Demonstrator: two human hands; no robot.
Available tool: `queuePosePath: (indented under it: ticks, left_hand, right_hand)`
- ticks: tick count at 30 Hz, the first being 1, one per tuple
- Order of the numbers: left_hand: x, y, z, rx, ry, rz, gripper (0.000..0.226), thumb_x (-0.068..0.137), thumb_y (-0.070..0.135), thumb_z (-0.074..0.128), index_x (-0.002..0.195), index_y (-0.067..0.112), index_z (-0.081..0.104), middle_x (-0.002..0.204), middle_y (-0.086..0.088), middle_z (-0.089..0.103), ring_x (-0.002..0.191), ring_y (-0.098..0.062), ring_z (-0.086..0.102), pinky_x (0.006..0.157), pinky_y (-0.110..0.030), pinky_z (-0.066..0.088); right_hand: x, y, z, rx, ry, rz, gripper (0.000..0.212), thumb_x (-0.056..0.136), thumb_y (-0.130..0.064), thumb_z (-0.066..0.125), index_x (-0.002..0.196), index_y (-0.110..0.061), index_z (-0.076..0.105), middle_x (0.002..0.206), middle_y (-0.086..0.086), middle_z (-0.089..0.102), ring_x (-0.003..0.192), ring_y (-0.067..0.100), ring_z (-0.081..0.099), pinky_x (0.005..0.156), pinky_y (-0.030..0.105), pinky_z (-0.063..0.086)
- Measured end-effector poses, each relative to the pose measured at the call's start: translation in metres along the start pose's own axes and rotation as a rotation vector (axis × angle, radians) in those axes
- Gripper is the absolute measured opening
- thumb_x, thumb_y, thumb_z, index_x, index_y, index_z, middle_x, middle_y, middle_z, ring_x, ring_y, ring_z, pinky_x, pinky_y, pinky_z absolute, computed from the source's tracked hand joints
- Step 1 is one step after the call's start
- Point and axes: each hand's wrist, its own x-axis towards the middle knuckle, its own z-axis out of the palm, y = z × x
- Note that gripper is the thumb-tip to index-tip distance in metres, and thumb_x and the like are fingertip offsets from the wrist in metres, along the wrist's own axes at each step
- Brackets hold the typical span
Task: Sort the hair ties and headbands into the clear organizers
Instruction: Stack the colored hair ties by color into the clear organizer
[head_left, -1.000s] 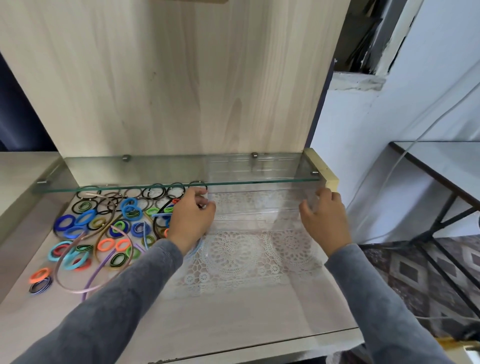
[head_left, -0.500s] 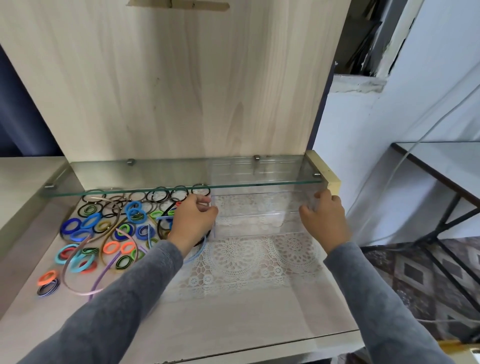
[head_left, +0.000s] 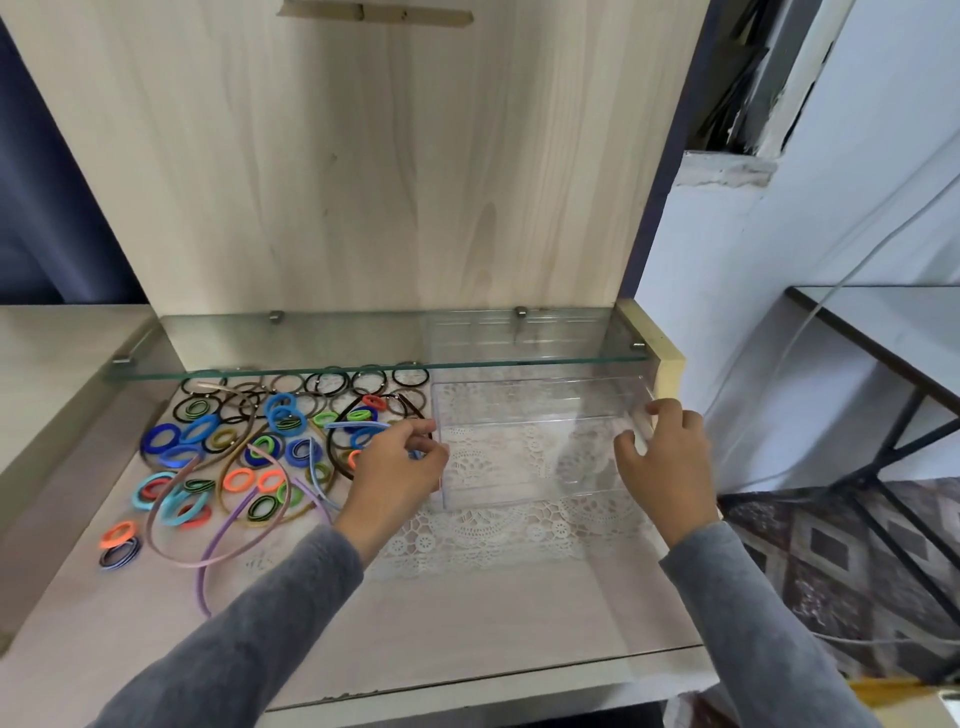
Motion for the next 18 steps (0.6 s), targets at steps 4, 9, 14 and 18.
queuePosePath:
  ticks: [4, 9, 14, 18]
  left_hand:
    - [-0.007, -0.007, 0.003, -0.001, -0.021, -0.006, 0.029, 0.095, 0.013, 0.063, 0.123, 0.015, 0.06, 0.094, 0.002, 0.063, 0.076, -0.008, 0.063, 0.077, -0.037, 0.061]
    - [-0.017, -0.012, 0.005, 0.013, -0.053, -0.013, 0.028, 0.094, 0.014, 0.065, 0.121, 0.013, 0.06, 0.096, 0.003, 0.061, 0.089, -0.017, 0.062, 0.084, -0.047, 0.059]
    - [-0.02, -0.015, 0.004, 0.02, -0.066, -0.024, 0.029, 0.094, 0.012, 0.064, 0.122, 0.013, 0.059, 0.096, 0.003, 0.06, 0.084, -0.015, 0.062, 0.082, -0.047, 0.059]
    - [-0.018, -0.019, 0.002, 0.042, -0.092, -0.049, 0.029, 0.093, 0.01, 0.064, 0.122, 0.013, 0.06, 0.096, 0.002, 0.059, 0.085, -0.014, 0.061, 0.081, -0.047, 0.06]
  right_hand:
    - [-0.008, 0.002, -0.003, -0.014, 0.023, -0.015, 0.037, 0.086, -0.017, 0.059, 0.12, -0.006, 0.05, 0.115, 0.017, 0.052, 0.098, 0.035, 0.05, 0.088, 0.047, 0.046]
    - [-0.017, 0.007, -0.004, -0.028, 0.066, -0.049, 0.036, 0.082, -0.013, 0.063, 0.114, -0.001, 0.053, 0.106, 0.022, 0.054, 0.089, 0.038, 0.052, 0.079, 0.045, 0.046]
    - [-0.026, 0.009, -0.002, -0.043, 0.033, -0.019, 0.036, 0.083, -0.014, 0.062, 0.116, -0.002, 0.053, 0.108, 0.02, 0.053, 0.091, 0.037, 0.052, 0.08, 0.045, 0.047]
    - [-0.029, 0.011, 0.001, -0.013, -0.014, 0.024, 0.036, 0.085, -0.013, 0.06, 0.119, -0.002, 0.052, 0.111, 0.02, 0.052, 0.098, 0.037, 0.05, 0.084, 0.044, 0.045]
